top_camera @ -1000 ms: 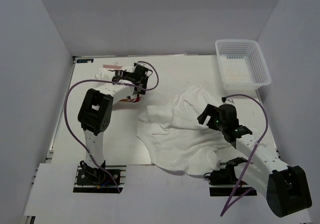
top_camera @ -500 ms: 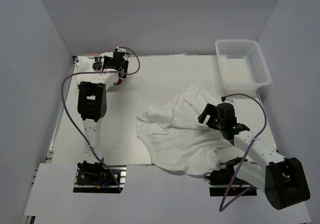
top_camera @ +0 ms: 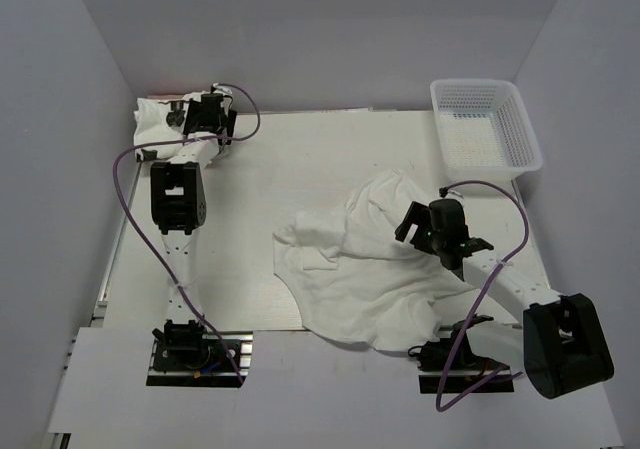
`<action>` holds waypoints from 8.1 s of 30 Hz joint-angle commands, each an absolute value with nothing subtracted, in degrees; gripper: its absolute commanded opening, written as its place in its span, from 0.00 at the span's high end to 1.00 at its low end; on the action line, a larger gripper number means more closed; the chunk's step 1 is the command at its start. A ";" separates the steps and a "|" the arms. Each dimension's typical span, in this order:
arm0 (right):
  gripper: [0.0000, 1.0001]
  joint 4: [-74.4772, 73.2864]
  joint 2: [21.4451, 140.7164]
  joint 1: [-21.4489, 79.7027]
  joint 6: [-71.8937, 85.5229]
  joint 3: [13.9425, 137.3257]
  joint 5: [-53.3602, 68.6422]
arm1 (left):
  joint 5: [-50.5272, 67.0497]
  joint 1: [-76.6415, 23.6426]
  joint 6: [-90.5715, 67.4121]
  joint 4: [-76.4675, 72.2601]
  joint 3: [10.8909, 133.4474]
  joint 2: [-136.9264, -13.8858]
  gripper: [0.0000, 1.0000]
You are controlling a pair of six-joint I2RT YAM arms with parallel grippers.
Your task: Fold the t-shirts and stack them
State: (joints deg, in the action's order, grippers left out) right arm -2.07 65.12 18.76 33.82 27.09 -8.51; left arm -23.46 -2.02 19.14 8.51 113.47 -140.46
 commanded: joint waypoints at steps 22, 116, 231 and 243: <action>0.10 -5.69 59.51 18.72 31.55 34.89 -4.82 | 21.08 -8.34 -18.01 18.48 75.66 -93.29 0.00; 1.00 -23.47 72.17 37.53 30.50 37.88 -9.67 | 6.81 -37.53 -34.89 22.14 36.81 -73.92 1.00; 0.10 -5.01 100.54 21.01 25.23 55.20 -3.87 | -14.24 -17.49 -18.98 36.57 115.14 -129.29 1.00; 0.10 -4.93 102.57 21.09 24.52 55.81 -1.67 | -26.06 -15.30 -15.11 25.12 140.48 -145.69 0.00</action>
State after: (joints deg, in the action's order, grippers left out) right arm -2.92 100.77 21.06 24.82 56.60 -5.02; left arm -17.12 -16.38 -16.64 30.72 129.32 -139.46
